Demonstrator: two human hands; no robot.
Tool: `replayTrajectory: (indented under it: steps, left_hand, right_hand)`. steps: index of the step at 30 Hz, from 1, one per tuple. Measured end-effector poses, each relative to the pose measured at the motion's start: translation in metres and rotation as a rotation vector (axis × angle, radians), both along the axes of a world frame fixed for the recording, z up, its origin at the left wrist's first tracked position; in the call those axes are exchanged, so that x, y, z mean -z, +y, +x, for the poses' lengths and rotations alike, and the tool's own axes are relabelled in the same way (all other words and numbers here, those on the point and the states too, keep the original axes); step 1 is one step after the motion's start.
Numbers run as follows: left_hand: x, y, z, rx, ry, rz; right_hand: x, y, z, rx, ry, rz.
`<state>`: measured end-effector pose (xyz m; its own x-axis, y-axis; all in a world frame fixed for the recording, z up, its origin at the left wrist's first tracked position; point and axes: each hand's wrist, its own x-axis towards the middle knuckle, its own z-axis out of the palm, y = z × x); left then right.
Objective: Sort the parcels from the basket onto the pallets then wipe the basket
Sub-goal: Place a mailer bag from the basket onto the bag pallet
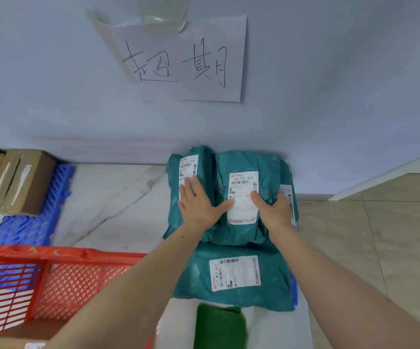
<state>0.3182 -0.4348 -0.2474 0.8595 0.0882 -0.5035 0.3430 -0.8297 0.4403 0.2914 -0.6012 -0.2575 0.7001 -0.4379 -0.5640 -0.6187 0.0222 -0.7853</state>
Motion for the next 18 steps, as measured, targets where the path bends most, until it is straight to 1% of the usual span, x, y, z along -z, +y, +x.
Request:
replayTrajectory:
  steps: [4,6,9,12,14,15,18]
  left_hand:
    - [0.026,-0.001,0.010,-0.025,-0.011,-0.026]
    - [0.033,-0.003,0.009,-0.029,-0.046,-0.029]
    - [0.038,-0.004,0.006,-0.037,-0.088,-0.013]
    - [0.039,-0.002,0.006,-0.034,-0.092,-0.003]
    - [0.037,-0.002,0.007,-0.037,-0.090,-0.006]
    - [0.035,-0.001,0.007,-0.040,-0.090,-0.010]
    - [0.028,0.002,0.006,-0.037,-0.090,-0.012]
  right_hand:
    - [0.026,0.000,0.022,-0.060,0.042,-0.069]
    - [0.035,0.003,0.027,-0.089,0.072,-0.111]
    - [0.039,0.008,0.030,-0.110,0.110,-0.188]
    - [0.042,0.011,0.033,-0.100,0.124,-0.253]
    - [0.058,0.007,0.032,-0.114,0.134,-0.306]
    - [0.058,0.006,0.032,-0.113,0.141,-0.324]
    - [0.029,0.012,0.029,-0.072,0.165,-0.351]
